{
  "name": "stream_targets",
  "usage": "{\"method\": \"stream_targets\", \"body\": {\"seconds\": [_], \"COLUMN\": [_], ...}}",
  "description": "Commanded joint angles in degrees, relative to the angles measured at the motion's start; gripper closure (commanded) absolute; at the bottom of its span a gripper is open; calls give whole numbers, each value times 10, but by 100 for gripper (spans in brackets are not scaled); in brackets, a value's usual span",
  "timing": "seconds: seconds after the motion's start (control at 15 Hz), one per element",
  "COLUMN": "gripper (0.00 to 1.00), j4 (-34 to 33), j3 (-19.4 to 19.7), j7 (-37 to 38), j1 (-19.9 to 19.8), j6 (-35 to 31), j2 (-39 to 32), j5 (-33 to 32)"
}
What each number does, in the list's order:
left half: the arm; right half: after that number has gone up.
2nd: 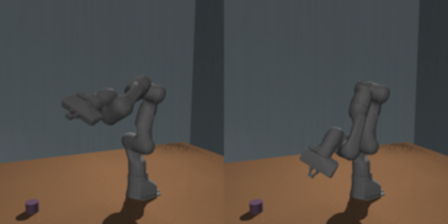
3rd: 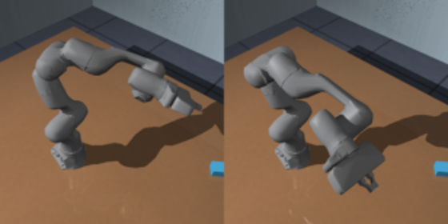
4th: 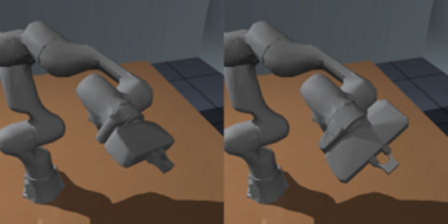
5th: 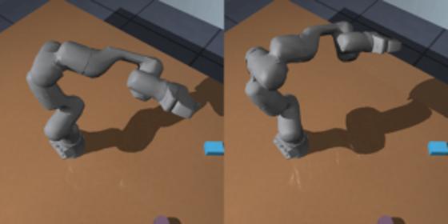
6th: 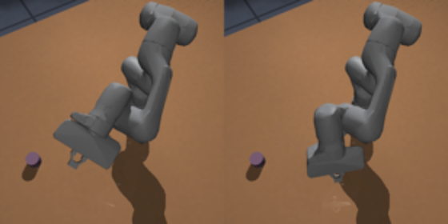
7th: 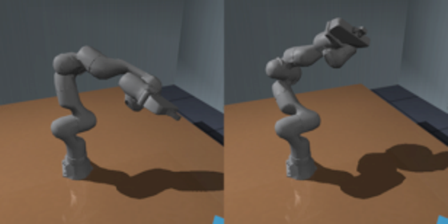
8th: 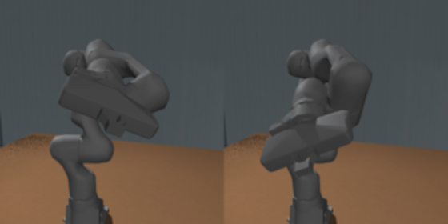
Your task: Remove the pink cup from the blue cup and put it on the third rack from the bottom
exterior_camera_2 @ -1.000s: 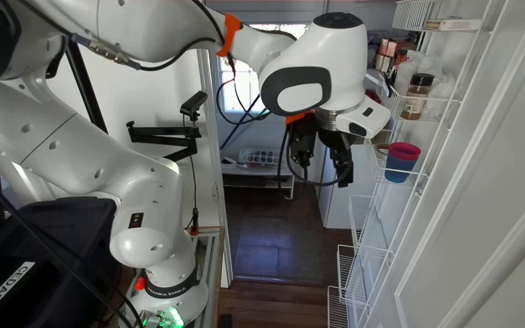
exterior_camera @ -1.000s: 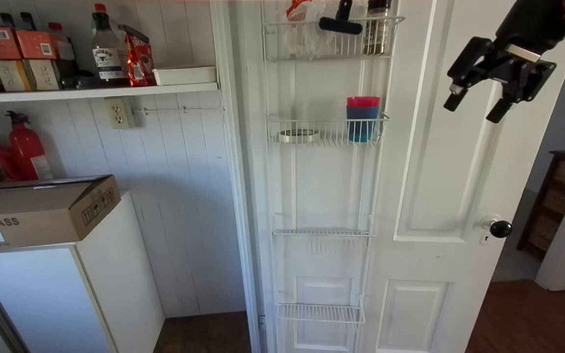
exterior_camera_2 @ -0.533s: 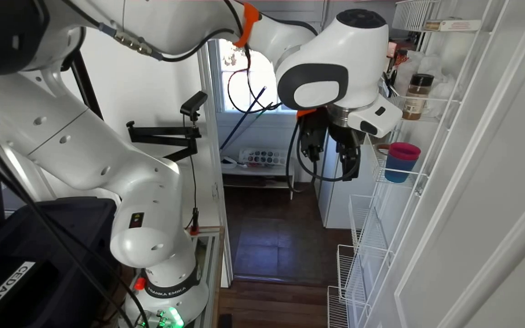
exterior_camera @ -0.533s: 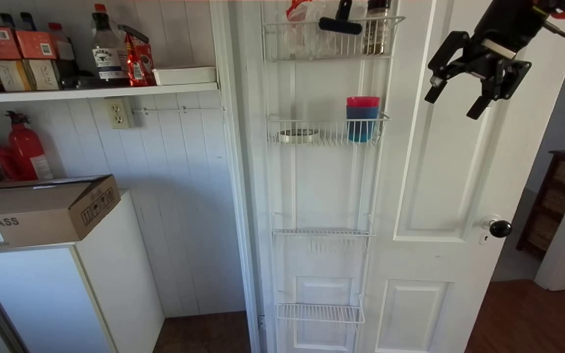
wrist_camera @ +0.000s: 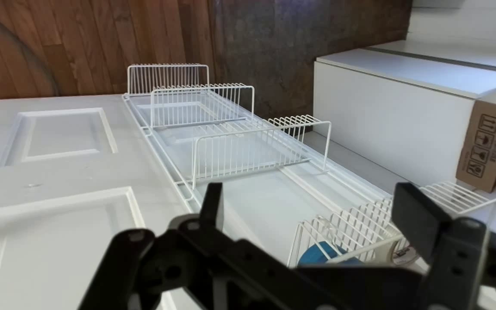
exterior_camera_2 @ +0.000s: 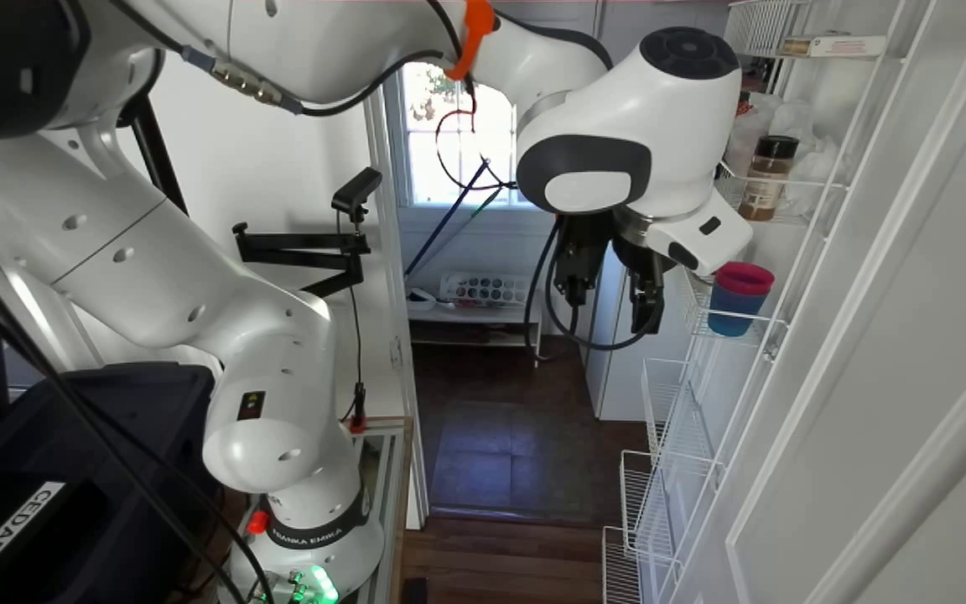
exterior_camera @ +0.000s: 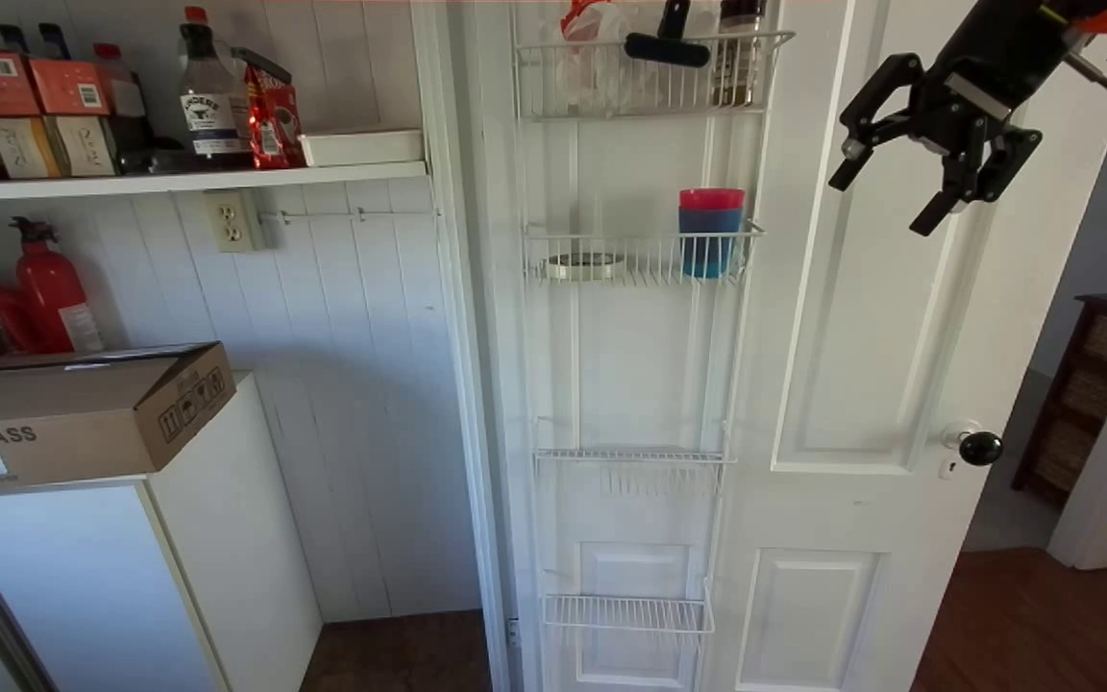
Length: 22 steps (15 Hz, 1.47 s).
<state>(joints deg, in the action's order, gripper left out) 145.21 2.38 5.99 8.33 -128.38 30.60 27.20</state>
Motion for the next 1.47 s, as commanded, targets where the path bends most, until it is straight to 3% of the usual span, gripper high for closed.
{"method": "stream_targets", "body": {"seconds": [0.0,0.27,0.6,1.2,1.4], "gripper": [0,0,0,0,13], "j4": [-16,-23,-34,-59,-68], "j3": [22,22,-2,-43,-41], "j7": [-6,-14,-49,-105,-104], "j1": [3,-3,-8,-4,5], "j6": [-5,-31,-121,-244,-281], "j2": [-29,-58,-89,-147,-165], "j5": [91,208,314,387,372]}}
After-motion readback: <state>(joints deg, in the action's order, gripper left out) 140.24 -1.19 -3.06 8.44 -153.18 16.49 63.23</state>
